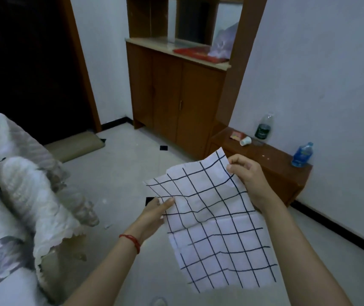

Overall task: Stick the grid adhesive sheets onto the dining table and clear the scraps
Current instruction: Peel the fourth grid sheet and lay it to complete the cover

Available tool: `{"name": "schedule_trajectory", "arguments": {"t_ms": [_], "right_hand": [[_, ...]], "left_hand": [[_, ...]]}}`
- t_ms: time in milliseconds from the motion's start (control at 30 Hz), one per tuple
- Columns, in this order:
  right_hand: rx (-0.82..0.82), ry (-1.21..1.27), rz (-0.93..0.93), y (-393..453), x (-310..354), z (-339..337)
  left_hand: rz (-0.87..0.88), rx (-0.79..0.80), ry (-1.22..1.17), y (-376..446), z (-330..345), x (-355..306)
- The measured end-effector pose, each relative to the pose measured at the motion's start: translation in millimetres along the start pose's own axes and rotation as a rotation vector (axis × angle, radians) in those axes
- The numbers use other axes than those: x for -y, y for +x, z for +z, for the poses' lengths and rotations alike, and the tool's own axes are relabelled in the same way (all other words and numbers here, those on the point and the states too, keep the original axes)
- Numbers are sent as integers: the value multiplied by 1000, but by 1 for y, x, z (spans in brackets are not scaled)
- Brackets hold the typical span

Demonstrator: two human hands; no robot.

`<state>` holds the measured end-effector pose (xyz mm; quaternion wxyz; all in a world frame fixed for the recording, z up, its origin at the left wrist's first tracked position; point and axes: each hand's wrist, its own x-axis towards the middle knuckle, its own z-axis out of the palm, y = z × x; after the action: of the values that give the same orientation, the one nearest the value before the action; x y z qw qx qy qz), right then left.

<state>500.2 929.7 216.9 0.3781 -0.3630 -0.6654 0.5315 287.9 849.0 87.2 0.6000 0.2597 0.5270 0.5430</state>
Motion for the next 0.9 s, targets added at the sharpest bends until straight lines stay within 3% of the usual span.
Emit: {"name": "schedule_trajectory", "arguments": {"t_ms": [67,167,400,467,567,700,900], "right_hand": [[9,29,26,39,-1,-1],[4,16,64,102,-5,0],[-383,-281,148,237,-47,20],[-436,-399,11,260,-59,32],[-278,-432,-182,293,-67,64],[60,-416,-143,345,-93,103],[172,-340,-119,444,-109,106]], "left_hand": [[-40,111,-178,31,-11,-13],[-2,146,-215,74,-19,-40],[190,-266,-154,166,-44,-110],[200,-381,-132,187,-48,-126],[238,-483,-122,222,-49,-148],[306,-525,-48,278,-43,-174],[282,-499,-107,346,-44,-217]]}}
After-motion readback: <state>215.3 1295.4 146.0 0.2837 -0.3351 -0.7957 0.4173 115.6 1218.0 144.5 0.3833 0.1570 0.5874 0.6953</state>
